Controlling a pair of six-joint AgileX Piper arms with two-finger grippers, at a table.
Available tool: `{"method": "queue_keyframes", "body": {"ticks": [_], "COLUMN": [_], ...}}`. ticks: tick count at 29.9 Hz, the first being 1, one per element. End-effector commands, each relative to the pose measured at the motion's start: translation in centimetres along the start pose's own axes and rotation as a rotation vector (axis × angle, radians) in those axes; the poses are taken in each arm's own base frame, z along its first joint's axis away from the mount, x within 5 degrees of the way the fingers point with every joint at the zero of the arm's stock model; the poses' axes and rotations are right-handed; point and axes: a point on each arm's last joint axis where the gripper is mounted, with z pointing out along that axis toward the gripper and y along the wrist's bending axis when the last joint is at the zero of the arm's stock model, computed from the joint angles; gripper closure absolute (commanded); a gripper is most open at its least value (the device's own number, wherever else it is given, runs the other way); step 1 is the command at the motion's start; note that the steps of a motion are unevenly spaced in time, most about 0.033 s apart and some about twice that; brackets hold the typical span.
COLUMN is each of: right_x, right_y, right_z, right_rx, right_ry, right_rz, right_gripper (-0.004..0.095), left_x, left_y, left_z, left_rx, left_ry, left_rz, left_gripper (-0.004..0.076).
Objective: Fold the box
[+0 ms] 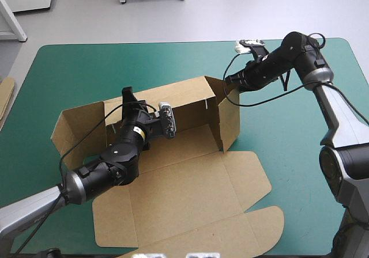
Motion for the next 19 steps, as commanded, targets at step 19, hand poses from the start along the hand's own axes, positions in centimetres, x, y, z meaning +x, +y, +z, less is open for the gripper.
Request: {"method": "queue_keyframes", "body": {"ticks": [19], "right_x": [6.7], "right_y": [2.0], "right_z": [-1.1], "right_rx": [-0.066], "right_ry": [-0.330], "right_rz": [-0.148], "right_gripper": [0.0925], "left_x": [-0.1], "left_y": [0.6], "left_z": [-0.6], "left_rx": [0.003], "left_ry": [-0.021], "left_rz": [-0.088], "left_gripper": [0.0732]}}
